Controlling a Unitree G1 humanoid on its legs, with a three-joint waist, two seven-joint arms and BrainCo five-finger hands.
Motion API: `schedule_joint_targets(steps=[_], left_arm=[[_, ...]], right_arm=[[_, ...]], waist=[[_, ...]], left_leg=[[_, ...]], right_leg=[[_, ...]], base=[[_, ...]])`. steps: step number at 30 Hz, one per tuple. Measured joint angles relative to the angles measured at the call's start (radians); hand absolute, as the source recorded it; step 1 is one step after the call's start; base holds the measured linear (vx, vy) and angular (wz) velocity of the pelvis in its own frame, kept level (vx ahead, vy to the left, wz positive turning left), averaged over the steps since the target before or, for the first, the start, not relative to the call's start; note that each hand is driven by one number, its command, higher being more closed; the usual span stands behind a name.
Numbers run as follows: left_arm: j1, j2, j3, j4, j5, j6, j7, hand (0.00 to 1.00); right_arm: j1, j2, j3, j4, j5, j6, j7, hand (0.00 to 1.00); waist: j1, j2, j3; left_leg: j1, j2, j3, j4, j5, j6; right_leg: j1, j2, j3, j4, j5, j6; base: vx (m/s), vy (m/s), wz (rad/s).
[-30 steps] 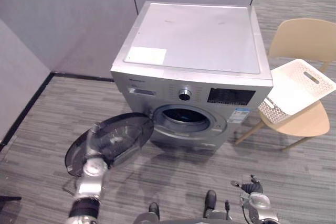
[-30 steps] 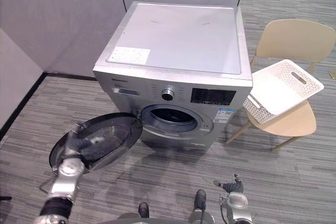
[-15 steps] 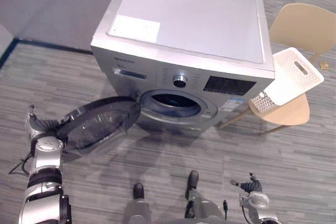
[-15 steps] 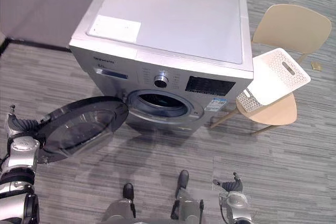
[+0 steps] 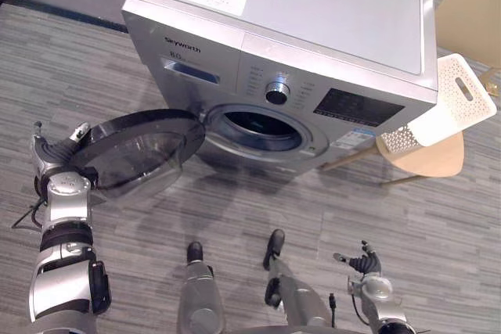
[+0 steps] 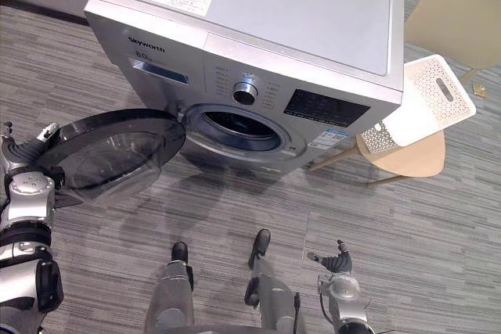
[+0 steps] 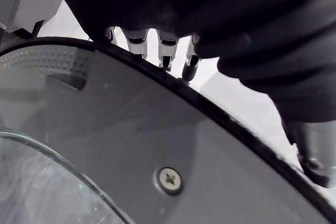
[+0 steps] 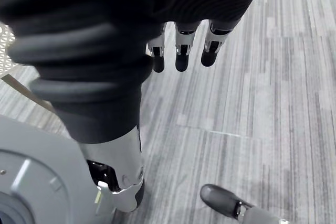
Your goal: Pick up the laundry basket with both hands and put the clothes into the washing machine.
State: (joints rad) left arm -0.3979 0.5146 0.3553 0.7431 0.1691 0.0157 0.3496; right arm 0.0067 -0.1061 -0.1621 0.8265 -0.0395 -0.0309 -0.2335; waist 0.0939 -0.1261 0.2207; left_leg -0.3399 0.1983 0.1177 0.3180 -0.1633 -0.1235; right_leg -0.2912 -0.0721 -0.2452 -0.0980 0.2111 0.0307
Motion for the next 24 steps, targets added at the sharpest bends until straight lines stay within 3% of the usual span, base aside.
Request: schedule_joint_targets(steps=[3, 8, 15, 24], left_arm=[[0.154, -0.142, -0.032, -0.121, -0.008, -0.002, 0.001, 0.0], [0.362, -0.281, -0.181, -0.252, -0.032, 0.01, -0.006, 0.0], [0.488, -0.321, -0.464, -0.325, -0.062, 0.02, -0.167, 0.0], [0.495, -0.288, -0.501, -0.346, -0.12, 0.076, -0.195, 0.0]], right_arm=[[-0.003, 0.0, -0.007, 0.012, -0.002, 0.012, 0.001, 0.0], [-0.01, 0.001, -0.021, 0.006, -0.014, 0.02, 0.018, 0.0], [-0.007, 0.019, -0.02, -0.019, -0.05, 0.039, 0.019, 0.0], [0.04, 0.01, 0.017, -0.014, -0.09, 0.056, 0.017, 0.0]], waist=[[0.001, 0.036, -0.014], [0.002, 0.083, -0.045], [-0.008, 0.092, -0.09], [-0.059, 0.152, -0.117]], left_leg=[[0.068, -0.038, -0.007, -0.06, 0.018, 0.015], [0.123, -0.082, -0.008, -0.104, 0.033, 0.036], [0.177, -0.088, 0.023, -0.134, 0.036, 0.039], [0.236, -0.103, 0.069, -0.203, 0.058, 0.032]], right_leg=[[0.051, -0.032, -0.015, 0.0, -0.015, 0.022], [0.093, -0.069, -0.026, 0.0, -0.021, 0.039], [0.116, -0.074, 0.008, 0.0, -0.018, 0.05], [0.111, -0.08, 0.06, -0.001, -0.016, 0.068]], base=[[0.05, 0.068, 0.25], [0.03, 0.089, 0.16], [-0.02, 0.03, -0.11], [-0.02, -0.001, -0.13]])
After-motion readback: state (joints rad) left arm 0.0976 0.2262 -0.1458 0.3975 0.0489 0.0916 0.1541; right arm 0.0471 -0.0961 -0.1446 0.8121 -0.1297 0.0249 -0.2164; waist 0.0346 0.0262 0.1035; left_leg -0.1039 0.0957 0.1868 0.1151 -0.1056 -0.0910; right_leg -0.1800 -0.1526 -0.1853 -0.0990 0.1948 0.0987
